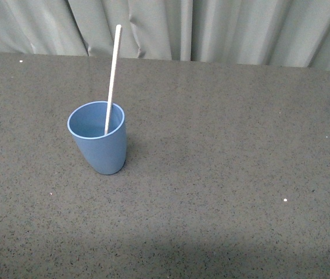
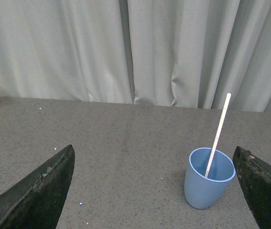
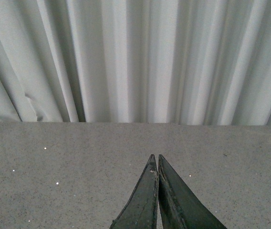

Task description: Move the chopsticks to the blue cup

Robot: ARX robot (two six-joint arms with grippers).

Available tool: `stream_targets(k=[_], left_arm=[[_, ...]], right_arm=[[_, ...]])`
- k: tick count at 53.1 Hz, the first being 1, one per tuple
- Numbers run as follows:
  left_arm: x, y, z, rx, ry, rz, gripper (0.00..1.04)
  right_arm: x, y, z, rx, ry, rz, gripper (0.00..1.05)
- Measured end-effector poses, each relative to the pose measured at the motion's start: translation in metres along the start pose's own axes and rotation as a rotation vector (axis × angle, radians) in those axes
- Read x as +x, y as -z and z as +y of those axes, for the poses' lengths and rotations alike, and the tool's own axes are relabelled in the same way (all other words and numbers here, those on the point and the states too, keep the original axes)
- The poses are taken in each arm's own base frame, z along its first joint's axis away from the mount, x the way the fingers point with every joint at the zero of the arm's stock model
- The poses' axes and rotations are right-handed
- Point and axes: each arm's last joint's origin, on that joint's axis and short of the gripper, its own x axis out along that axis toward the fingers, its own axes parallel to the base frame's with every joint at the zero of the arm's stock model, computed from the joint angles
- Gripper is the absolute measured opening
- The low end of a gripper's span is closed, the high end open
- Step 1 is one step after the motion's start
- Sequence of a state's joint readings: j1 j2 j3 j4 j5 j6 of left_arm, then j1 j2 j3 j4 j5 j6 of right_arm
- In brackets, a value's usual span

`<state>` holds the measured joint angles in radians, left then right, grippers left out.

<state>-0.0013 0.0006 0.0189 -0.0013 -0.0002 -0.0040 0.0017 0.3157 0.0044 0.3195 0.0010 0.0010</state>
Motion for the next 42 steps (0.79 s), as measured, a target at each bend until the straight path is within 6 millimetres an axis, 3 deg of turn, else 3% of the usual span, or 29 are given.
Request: stream_targets(k=[42], left_arm=[[0.000, 0.000, 0.000, 0.000, 0.000, 0.000, 0.98]], right_arm=[[-0.020, 0.003, 0.000, -0.001, -0.002, 0.006, 0.04]])
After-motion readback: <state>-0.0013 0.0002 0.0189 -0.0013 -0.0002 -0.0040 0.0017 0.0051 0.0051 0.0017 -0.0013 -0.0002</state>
